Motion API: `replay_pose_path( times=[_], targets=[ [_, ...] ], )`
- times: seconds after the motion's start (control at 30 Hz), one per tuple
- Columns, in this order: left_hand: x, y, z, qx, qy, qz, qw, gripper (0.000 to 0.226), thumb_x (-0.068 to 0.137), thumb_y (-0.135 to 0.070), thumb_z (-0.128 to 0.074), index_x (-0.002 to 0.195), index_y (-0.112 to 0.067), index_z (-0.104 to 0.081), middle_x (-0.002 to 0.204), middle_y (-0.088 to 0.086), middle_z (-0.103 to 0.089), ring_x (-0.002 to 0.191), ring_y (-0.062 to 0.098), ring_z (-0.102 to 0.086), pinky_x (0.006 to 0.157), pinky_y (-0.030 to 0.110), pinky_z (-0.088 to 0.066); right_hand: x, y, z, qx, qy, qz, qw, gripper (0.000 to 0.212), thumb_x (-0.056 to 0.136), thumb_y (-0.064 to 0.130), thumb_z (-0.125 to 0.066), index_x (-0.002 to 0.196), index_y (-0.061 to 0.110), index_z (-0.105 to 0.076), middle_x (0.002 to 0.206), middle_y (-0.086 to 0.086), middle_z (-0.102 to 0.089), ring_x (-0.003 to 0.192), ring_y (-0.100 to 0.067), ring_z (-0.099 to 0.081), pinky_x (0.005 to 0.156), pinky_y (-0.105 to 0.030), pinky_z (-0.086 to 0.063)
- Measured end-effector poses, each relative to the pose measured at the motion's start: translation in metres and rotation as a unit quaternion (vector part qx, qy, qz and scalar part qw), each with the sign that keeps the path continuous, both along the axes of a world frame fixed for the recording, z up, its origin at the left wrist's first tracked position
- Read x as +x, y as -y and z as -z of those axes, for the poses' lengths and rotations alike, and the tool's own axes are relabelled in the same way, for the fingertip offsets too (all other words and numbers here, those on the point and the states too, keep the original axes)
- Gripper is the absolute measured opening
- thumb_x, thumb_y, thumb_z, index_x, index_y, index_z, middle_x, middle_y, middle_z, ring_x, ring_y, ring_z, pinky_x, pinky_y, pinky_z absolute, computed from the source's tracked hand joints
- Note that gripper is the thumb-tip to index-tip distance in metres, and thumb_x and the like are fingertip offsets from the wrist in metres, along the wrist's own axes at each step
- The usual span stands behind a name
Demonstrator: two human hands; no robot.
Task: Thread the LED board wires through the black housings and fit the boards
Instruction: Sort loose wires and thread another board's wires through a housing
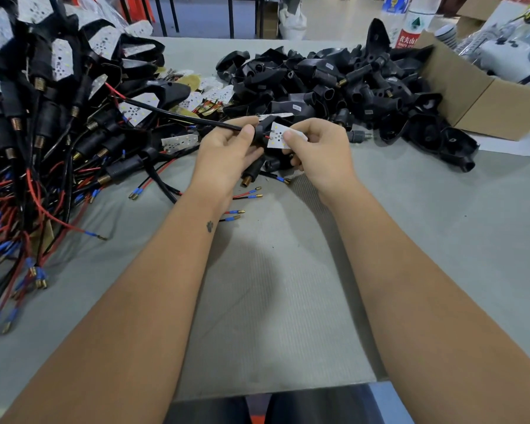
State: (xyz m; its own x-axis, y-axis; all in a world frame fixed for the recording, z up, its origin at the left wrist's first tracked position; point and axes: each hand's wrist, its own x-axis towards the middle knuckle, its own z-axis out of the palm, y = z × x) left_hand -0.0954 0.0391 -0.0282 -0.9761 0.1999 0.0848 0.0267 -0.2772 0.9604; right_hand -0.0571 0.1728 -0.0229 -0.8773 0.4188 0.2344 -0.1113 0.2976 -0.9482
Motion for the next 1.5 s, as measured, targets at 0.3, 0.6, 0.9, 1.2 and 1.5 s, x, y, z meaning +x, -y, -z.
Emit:
replay_pose_path(
  times=[0.3, 0.6, 0.9, 1.2, 1.5],
  targets=[
    [0.0014, 0.0003, -0.0005, -0.044, -0.037, -0.038, 0.998, 0.024, 0.105, -0.018, -0.041, 0.099, -0.018, -0.064, 0.095, 0.000, -0.072, 0.087, 0.013, -0.071, 0.075, 0.024, -0.056, 0.0004, 0.0031, -0.0022, 0.069, -0.028, 0.021, 0.997, 0.012, 0.087, 0.017, -0.068, 0.077, 0.023, -0.068, 0.072, 0.013, -0.063, 0.068, -0.004, -0.054, 0.068, -0.023, -0.045],
    [0.0041, -0.0016, -0.0041, -0.024, -0.054, -0.040, 0.997, 0.026, 0.106, -0.018, -0.037, 0.096, -0.019, -0.061, 0.099, 0.004, -0.067, 0.093, 0.021, -0.070, 0.078, 0.029, -0.058, -0.0019, 0.0085, -0.0035, 0.091, -0.042, 0.033, 0.994, 0.028, 0.087, 0.016, -0.068, 0.063, 0.024, -0.057, 0.084, 0.010, -0.052, 0.078, 0.006, -0.051, 0.070, -0.006, -0.039],
    [0.0022, -0.0020, -0.0031, 0.042, -0.032, -0.020, 0.998, 0.023, 0.106, -0.013, -0.036, 0.103, -0.015, -0.059, 0.103, 0.009, -0.067, 0.093, 0.018, -0.072, 0.084, 0.034, -0.058, -0.0026, 0.0099, -0.0017, 0.071, -0.014, 0.014, 0.997, 0.030, 0.090, 0.018, -0.065, 0.061, 0.021, -0.059, 0.081, 0.011, -0.055, 0.078, -0.001, -0.051, 0.069, -0.017, -0.039],
    [0.0039, -0.0038, -0.0051, 0.072, -0.025, -0.011, 0.997, 0.024, 0.107, -0.013, -0.034, 0.101, -0.016, -0.056, 0.106, 0.006, -0.067, 0.097, 0.021, -0.070, 0.091, 0.038, -0.056, -0.0004, 0.0099, -0.0042, 0.037, -0.026, 0.026, 0.999, 0.037, 0.087, 0.022, -0.068, 0.066, -0.006, -0.061, 0.063, -0.008, -0.053, 0.059, -0.010, -0.043, 0.061, -0.027, -0.037],
    [0.0023, -0.0018, -0.0054, 0.075, -0.031, 0.014, 0.997, 0.023, 0.107, -0.014, -0.035, 0.100, -0.016, -0.056, 0.100, 0.003, -0.066, 0.093, 0.016, -0.070, 0.079, 0.030, -0.057, -0.0010, 0.0074, -0.0049, -0.006, -0.002, 0.022, 1.000, 0.030, 0.088, 0.022, -0.068, 0.065, 0.006, -0.057, 0.048, 0.010, -0.037, 0.049, -0.005, -0.034, 0.051, -0.018, -0.032]
  ],
)
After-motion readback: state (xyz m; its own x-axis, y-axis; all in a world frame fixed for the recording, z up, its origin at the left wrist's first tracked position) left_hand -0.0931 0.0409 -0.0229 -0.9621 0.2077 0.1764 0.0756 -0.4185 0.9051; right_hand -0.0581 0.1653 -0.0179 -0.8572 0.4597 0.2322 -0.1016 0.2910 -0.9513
